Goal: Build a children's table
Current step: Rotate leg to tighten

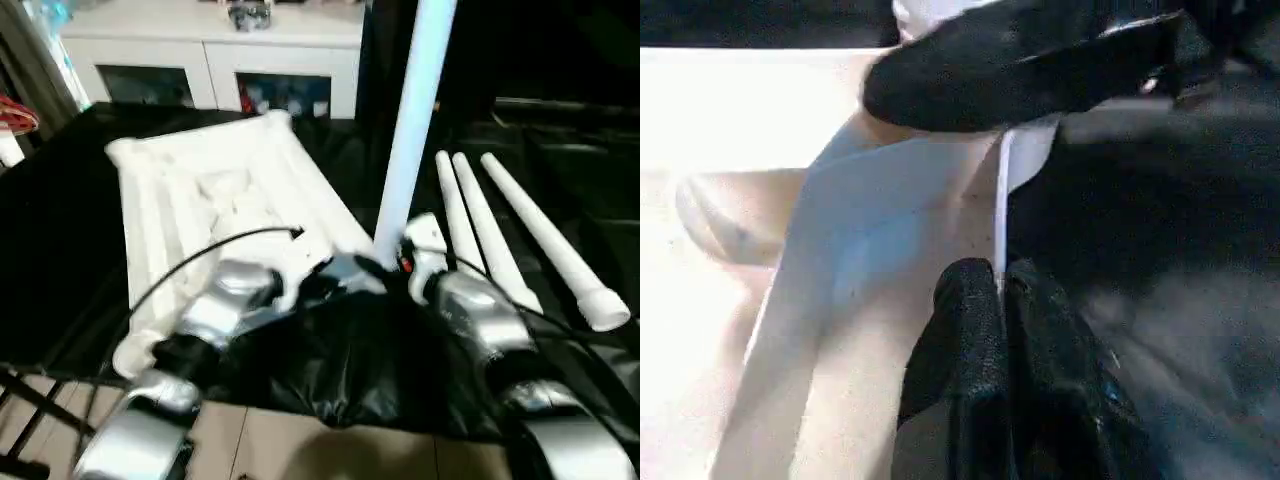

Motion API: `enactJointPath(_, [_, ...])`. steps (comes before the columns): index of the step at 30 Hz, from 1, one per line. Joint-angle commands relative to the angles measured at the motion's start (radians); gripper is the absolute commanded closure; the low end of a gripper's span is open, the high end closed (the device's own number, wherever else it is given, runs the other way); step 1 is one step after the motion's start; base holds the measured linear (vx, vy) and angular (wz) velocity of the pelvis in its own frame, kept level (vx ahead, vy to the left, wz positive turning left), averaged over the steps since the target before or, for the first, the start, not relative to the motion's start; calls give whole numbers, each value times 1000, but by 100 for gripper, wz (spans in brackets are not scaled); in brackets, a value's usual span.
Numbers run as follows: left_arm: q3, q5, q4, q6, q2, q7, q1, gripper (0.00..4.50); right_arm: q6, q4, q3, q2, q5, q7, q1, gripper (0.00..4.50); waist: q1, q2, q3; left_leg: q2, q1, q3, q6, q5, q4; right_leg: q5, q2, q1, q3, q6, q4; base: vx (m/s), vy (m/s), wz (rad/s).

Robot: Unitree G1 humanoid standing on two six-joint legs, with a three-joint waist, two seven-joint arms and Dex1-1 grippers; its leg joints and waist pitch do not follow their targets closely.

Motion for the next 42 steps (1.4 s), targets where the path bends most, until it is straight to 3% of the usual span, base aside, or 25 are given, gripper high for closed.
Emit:
enactJointPath(1, [32,-7,-34,0,-53,112,-52,450,6,78,54,101,-30,-26,0,175,4,-8,-70,33,11,-10,54,-153,-63,-130,-83,55,46,-225,-75,0,0,0])
enactJointPath(4, [24,-5,-40,-7,-65,106,-49,450,-15,98,58,114,-37,-26,-9,175,6,-9,-71,32,10,-7,89,-127,-59,-58,-82,56,45,-241,-71,0,0,0])
enactJointPath(5, [20,-7,-43,-13,-65,97,-46,450,-18,96,56,116,-32,-7,-8,119,6,-9,-70,32,9,-7,93,-129,-59,-59,-83,57,45,-242,-71,0,0,0])
enactJointPath(6, [18,-8,-43,-17,-64,93,-45,450,-19,95,54,116,-29,1,-7,105,6,-9,-69,33,10,-8,97,-140,-60,-80,-83,58,44,-240,-73,0,0,0])
enactJointPath(9, [8,-14,-53,-31,-54,59,-34,450,-29,94,49,107,-26,29,-9,98,3,-8,-66,34,11,-9,89,-169,-62,-123,-83,57,43,-235,-77,0,0,0])
enactJointPath(11, [1,-19,-62,-34,-42,33,-25,450,-50,91,55,94,-32,44,-7,59,3,-6,-67,36,12,-9,85,-172,-63,-125,-84,56,44,-235,-77,0,0,0])
enactJointPath(17, [-31,-36,-94,-67,16,-93,6,450,-109,65,68,35,-28,170,13,59,-4,-3,-70,36,8,-9,106,-156,-60,-54,-83,61,43,-259,-69,0,0,0])
enactJointPath(21, [-48,-59,-102,-90,84,-240,30,450,-141,-7,109,-30,-19,376,65,59,-2,2,-68,39,12,-9,111,-172,-61,-56,-79,59,42,-267,-70,0,0,0])
enactJointPath(25, [-53,-70,-107,-97,106,-293,34,450,-136,-44,123,-52,-7,459,87,59,8,6,-66,42,15,-8,97,-205,-63,-91,-79,56,42,-268,-71,0,0,0])
enactJointPath(26, [-54,-79,-112,-102,124,-336,37,450,-130,-83,135,-73,6,532,110,59,12,5,-65,42,17,-7,94,-214,-63,-101,-79,56,43,-265,-73,0,0,0])
enactJointPath(27, [-56,-82,-114,-109,132,-355,38,450,-127,-97,138,-81,12,561,118,59,15,11,-67,44,17,-8,93,-211,-63,-97,-80,57,43,-266,-70,0,0,0])
enactJointPath(32, [-66,-87,-120,-116,158,-408,43,450,-103,-154,157,-111,32,652,149,59,30,7,-67,44,17,-7,96,-193,-62,-85,-80,55,45,-261,-70,0,0,0])
enactJointPath(33, [-68,-88,-119,-115,164,-418,43,450,-97,-165,161,-118,36,670,155,75,32,15,-67,44,16,-9,94,-192,-62,-84,-81,55,45,-260,-69,0,0,0])
enactJointPath(34, [-71,-90,-119,-120,171,-434,43,450,-84,-182,164,-127,42,699,163,94,32,10,-67,44,16,-8,93,-193,-62,-82,-80,55,44,-258,-69,0,0,0])
enactJointPath(37, [-73,-95,-123,-115,184,-461,44,450,-61,-215,172,-144,50,746,178,104,34,15,-67,44,17,-9,87,-202,-63,-98,-80,54,44,-257,-70,0,0,0])
enactJointPath(38, [-74,-96,-123,-116,186,-466,44,450,-54,-221,173,-146,51,753,181,128,34,12,-67,43,16,-9,85,-204,-63,-100,-79,55,44,-254,-71,0,0,0])
enactJointPath(42, [-83,-105,-135,-106,210,-525,52,450,20,-302,198,-178,68,835,217,142,36,11,-67,44,16,-11,87,-196,-65,-100,-79,56,44,-250,-71,0,0,0])
